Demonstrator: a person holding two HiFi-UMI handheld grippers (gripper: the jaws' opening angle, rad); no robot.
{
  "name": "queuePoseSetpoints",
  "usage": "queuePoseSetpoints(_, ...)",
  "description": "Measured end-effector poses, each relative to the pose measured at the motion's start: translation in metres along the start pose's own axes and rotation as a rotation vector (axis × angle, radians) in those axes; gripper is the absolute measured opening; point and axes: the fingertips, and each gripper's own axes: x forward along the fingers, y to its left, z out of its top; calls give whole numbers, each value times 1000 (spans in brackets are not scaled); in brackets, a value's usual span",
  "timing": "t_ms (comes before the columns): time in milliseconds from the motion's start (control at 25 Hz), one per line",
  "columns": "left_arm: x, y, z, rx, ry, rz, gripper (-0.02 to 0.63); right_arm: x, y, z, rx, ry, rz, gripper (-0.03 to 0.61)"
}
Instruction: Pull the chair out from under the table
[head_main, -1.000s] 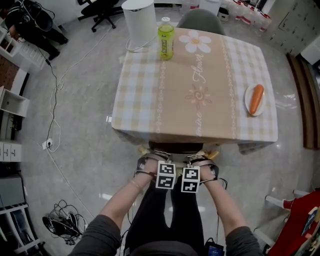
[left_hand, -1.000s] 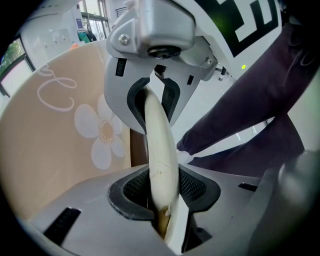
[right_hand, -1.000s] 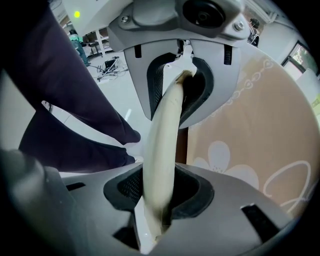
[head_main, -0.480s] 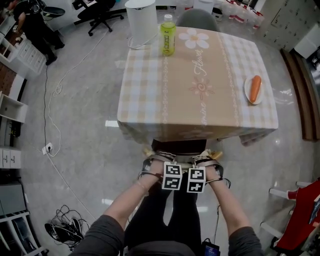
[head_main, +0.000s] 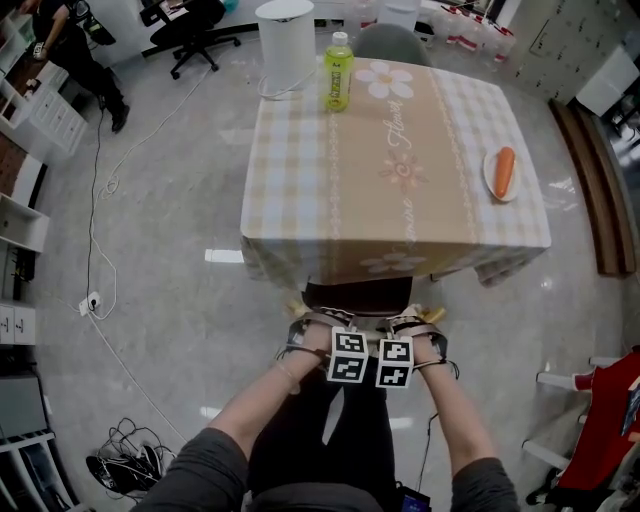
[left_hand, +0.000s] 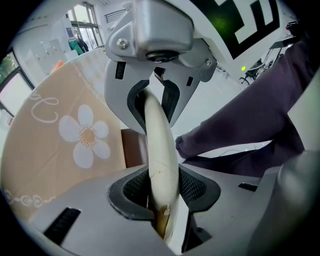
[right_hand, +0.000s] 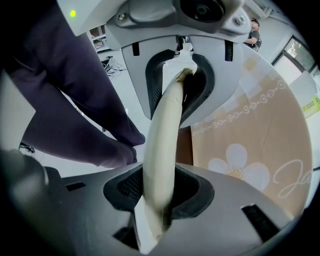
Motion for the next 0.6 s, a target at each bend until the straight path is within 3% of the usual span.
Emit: queuePoseSetpoints(600,0,-24,6,3,16,-6,146,-4,25,4,7,4,1,129)
